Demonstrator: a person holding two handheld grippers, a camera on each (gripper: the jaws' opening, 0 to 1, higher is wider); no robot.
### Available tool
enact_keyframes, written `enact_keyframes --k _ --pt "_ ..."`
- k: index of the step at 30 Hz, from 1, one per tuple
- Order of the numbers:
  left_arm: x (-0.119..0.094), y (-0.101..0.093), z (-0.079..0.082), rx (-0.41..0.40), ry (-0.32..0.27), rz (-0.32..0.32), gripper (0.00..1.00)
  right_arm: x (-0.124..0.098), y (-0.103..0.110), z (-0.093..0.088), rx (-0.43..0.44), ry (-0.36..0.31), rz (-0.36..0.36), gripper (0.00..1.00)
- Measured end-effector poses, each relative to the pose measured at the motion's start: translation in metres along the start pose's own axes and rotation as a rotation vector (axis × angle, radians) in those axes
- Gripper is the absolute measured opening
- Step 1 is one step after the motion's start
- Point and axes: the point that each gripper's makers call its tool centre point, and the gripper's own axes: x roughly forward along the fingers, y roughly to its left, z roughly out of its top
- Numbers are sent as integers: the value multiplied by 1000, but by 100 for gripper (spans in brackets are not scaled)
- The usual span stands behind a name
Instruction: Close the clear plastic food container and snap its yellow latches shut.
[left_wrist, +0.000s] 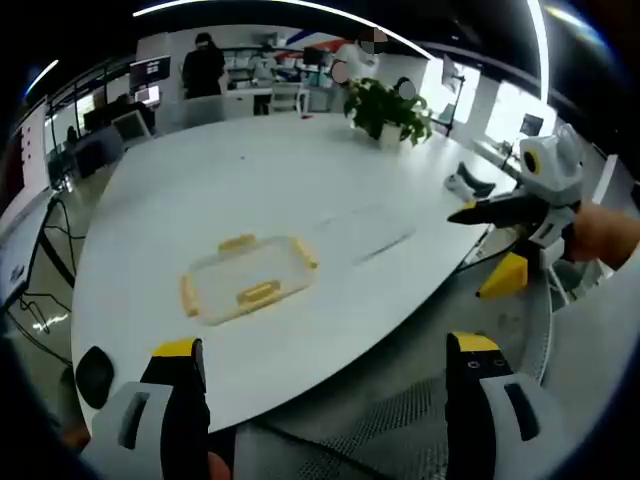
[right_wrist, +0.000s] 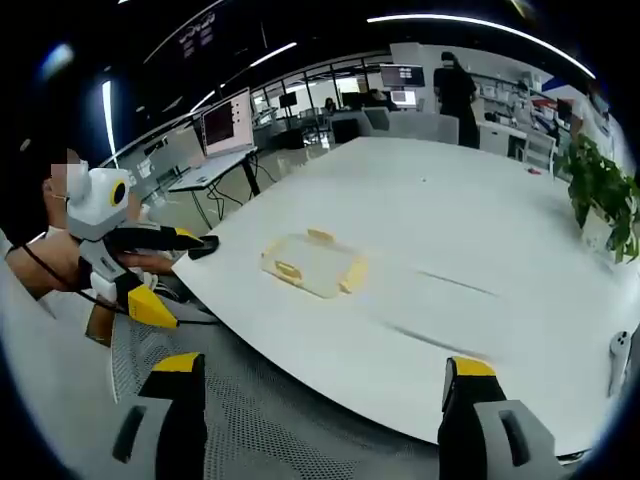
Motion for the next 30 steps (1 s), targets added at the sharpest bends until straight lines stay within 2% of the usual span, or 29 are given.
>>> enact_keyframes --k 30 --pt "3 1 -2 2 9 -2 99 2 -2 -2 17 10 1 98"
